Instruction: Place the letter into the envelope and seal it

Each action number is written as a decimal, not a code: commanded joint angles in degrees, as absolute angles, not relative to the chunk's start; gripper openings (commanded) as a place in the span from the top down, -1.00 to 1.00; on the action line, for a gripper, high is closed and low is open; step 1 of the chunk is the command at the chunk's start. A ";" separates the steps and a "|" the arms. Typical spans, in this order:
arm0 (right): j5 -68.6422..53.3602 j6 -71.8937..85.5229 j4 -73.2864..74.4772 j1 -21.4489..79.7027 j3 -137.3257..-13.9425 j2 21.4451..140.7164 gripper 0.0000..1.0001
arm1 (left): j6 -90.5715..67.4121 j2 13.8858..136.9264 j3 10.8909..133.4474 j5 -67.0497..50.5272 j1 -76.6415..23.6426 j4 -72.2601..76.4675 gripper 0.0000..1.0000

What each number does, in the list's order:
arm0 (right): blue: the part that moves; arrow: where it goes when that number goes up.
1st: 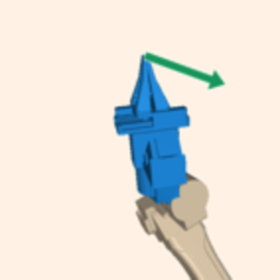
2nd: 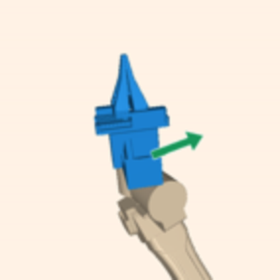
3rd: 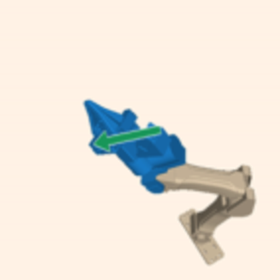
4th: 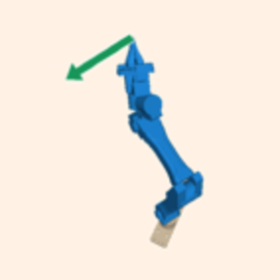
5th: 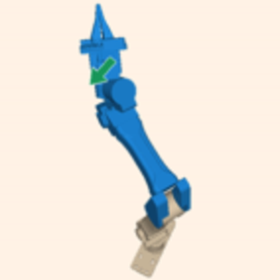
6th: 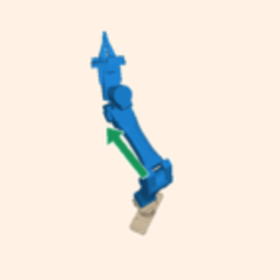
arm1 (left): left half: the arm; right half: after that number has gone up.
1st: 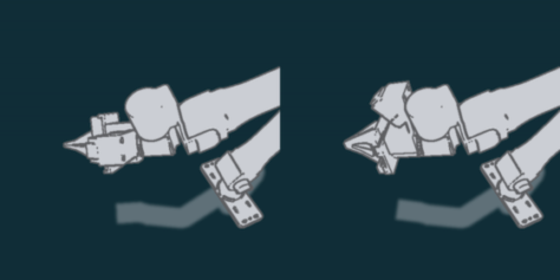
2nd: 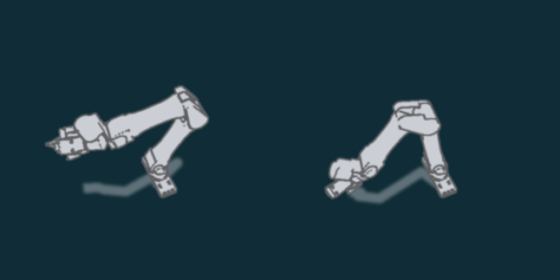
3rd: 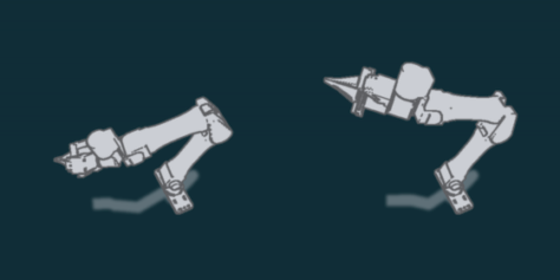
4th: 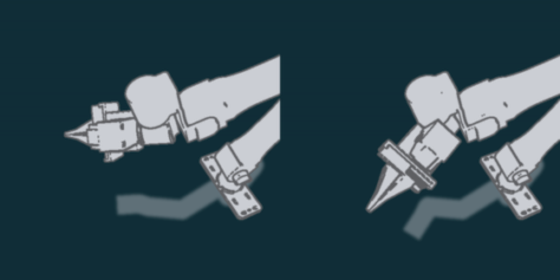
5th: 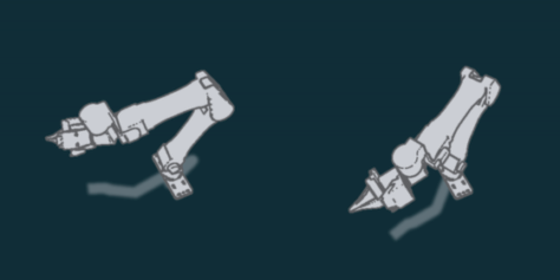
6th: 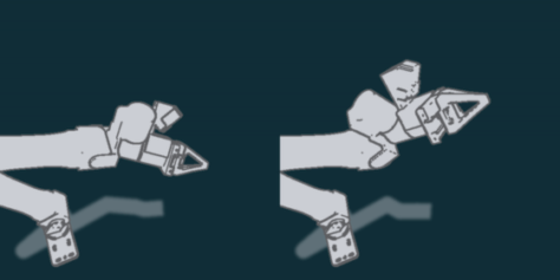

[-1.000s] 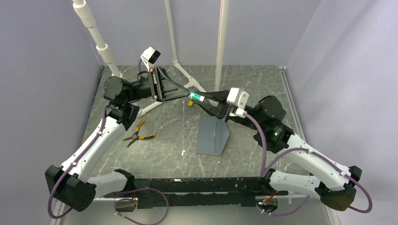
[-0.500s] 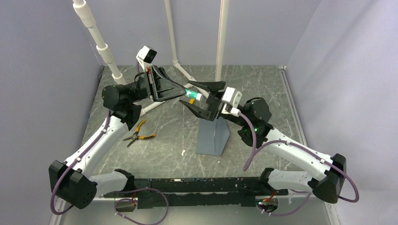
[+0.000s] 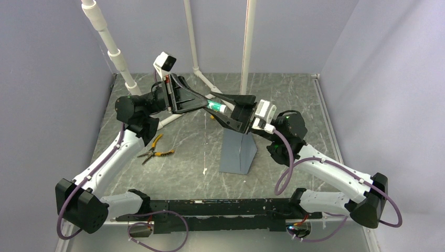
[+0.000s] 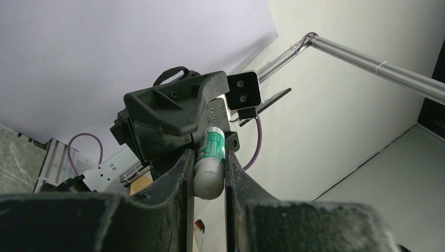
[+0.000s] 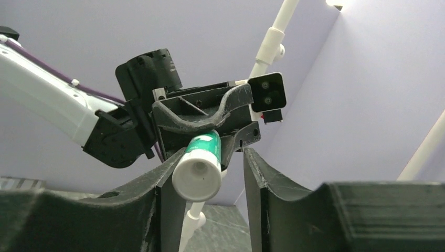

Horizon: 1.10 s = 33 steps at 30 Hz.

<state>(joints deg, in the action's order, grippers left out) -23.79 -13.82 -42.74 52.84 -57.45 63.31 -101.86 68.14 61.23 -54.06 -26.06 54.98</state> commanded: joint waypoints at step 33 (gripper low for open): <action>-27.79 -14.08 -37.20 52.77 -62.48 63.08 0.39 | -98.64 68.64 60.63 -51.88 -26.72 54.33 0.95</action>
<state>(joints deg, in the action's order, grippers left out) -26.30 -14.83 -36.07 52.49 -60.40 63.75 -101.21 69.17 60.73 -53.04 -26.48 54.76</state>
